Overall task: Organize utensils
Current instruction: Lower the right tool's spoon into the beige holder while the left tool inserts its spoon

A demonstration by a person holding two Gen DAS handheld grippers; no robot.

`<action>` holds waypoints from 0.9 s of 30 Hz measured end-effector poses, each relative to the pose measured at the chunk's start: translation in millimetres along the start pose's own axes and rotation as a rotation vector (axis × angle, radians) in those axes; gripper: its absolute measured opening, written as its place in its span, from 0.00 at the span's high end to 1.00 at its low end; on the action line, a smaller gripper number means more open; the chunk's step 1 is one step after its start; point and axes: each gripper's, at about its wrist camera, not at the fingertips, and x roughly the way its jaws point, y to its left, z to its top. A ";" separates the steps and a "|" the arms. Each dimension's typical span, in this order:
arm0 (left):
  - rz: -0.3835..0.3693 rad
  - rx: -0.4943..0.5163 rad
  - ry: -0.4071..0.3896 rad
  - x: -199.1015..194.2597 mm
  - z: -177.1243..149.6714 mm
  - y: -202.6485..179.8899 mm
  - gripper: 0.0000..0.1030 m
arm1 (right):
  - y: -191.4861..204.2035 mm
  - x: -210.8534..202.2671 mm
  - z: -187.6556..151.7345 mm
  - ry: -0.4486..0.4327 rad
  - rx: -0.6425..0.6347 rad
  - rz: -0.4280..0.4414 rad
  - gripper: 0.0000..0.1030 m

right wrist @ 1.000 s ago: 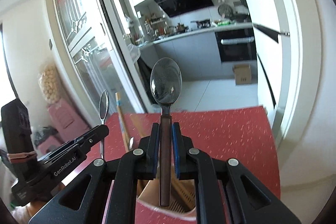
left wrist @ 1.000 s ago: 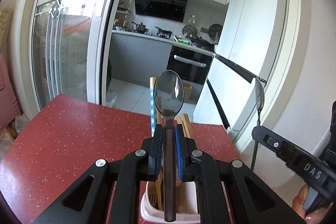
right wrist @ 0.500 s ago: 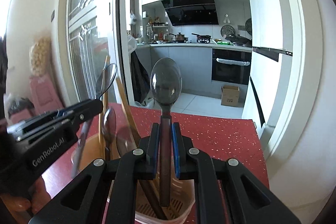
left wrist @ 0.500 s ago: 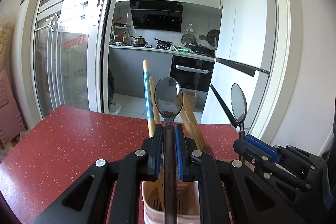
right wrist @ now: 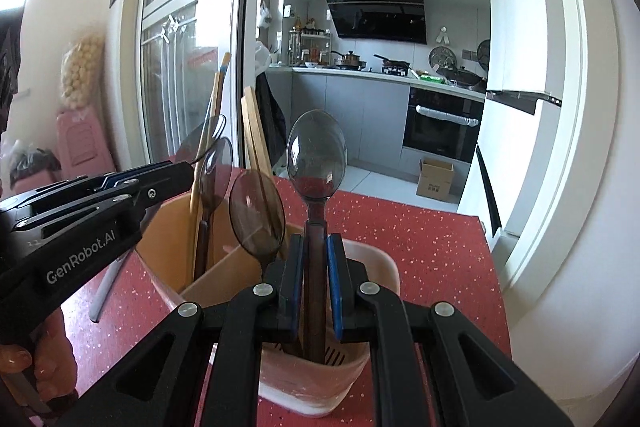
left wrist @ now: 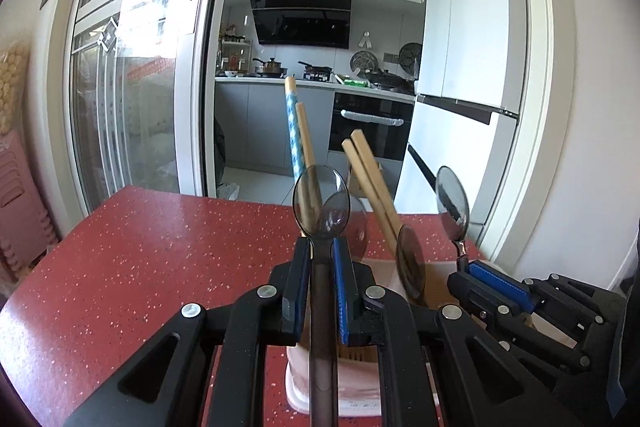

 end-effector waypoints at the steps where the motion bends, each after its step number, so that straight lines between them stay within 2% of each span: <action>1: 0.000 -0.003 0.004 0.0 -0.6 0.6 0.60 | -0.3 0.6 -1.2 0.005 0.003 0.001 0.88; 9: -0.009 -0.017 0.030 -4.8 -1.3 4.8 0.60 | 0.6 -1.0 -0.6 0.032 0.006 0.015 0.86; 13: -0.011 -0.020 0.055 -3.6 -3.1 5.9 0.60 | 0.2 -2.4 1.0 0.040 0.017 0.024 0.72; 24: -0.002 -0.008 0.074 -1.3 -7.1 5.8 0.59 | -13.6 -34.2 4.3 0.004 0.108 0.013 0.70; 27: -0.034 -0.053 0.072 -2.4 -4.6 11.8 0.59 | -16.7 -41.9 1.9 0.002 0.124 0.014 0.70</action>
